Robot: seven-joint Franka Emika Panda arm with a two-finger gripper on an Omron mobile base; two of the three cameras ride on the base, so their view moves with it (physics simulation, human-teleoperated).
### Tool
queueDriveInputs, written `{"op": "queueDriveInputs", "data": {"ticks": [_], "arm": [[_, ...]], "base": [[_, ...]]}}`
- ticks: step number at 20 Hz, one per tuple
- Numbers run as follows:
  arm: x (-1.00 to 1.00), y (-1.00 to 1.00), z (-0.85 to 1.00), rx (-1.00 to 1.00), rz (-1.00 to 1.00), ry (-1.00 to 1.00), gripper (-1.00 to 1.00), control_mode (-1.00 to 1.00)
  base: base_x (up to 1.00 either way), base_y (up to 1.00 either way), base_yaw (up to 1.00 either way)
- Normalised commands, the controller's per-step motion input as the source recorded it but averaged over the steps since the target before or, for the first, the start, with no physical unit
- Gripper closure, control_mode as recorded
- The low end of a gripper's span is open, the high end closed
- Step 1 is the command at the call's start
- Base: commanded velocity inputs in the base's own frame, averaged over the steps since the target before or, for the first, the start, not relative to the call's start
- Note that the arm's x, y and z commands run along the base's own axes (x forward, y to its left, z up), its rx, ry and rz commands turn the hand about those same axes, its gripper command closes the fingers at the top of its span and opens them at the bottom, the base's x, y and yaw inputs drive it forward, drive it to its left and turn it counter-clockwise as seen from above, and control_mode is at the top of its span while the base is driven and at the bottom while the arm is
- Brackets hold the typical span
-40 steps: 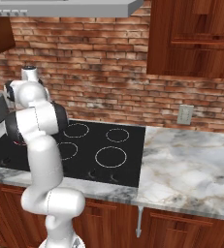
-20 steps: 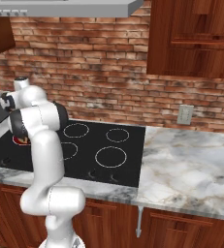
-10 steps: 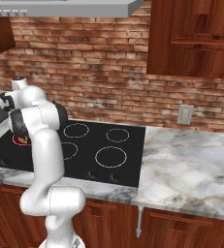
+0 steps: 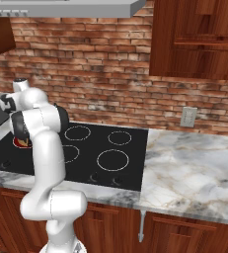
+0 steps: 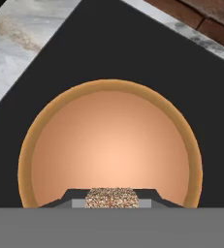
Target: Pick up the sugar cube(s) and place them in the saucepan with hot chocolate.
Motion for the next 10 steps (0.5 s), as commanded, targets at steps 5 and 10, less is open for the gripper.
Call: {"op": "queueDriveInputs", "data": {"ticks": [5, 10], "arm": [[0.0, 0.0, -0.42, 0.0, 0.0, 0.02, 1.0, -1.0], [0.05, 0.07, -0.36, 0.0, 0.01, 0.01, 1.0, -1.0]], "base": [[0.0, 0.0, 0.0], [0.0, 0.0, 0.0]]}}
